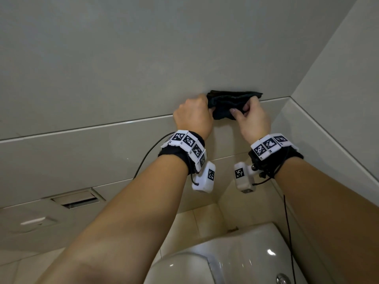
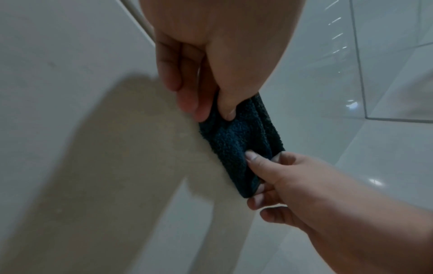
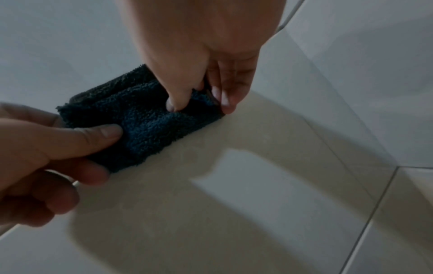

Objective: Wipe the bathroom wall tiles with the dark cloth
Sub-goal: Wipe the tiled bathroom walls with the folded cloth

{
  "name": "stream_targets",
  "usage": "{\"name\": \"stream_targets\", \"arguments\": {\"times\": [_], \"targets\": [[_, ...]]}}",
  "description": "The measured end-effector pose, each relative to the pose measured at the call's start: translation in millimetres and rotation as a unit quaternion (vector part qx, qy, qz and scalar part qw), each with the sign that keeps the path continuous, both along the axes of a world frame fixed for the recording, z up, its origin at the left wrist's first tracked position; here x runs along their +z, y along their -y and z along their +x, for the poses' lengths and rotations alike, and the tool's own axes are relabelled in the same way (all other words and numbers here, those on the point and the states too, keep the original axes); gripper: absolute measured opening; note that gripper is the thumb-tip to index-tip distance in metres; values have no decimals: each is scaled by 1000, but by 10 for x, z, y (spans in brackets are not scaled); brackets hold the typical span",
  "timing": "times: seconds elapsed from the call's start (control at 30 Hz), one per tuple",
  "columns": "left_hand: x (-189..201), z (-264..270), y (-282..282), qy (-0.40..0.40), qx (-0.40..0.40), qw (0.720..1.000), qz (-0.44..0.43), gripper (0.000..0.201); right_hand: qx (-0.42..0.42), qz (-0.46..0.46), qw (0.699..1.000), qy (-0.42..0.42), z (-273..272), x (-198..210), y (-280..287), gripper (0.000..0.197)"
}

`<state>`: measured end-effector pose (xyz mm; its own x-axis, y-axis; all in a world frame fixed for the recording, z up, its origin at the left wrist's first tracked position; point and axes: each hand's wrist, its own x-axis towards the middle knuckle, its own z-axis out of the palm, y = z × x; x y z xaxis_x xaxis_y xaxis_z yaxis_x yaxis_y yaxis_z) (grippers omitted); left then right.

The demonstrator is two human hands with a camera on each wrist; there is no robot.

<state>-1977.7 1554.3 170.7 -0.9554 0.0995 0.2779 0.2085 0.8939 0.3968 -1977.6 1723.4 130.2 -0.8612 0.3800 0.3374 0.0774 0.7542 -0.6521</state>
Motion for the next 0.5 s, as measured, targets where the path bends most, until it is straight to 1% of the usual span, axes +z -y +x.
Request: {"name": "stream_targets", "arguments": {"times": [0.1,0.2,0.37,0.5], "targets": [[-77,44,290,3,19,1000,4,23,13,32,999,2,31,14,274,34],[-114,111,739,0,47,999,10,21,28,36,999,-2,63,22,692,34],[-159,255,1605,-9,103,995,14,21,66,50,997,-2,147,18,1562,35],[-198,365,2387,-13,152,988,34,25,98,75,992,9,219,61,2325,37]]}}
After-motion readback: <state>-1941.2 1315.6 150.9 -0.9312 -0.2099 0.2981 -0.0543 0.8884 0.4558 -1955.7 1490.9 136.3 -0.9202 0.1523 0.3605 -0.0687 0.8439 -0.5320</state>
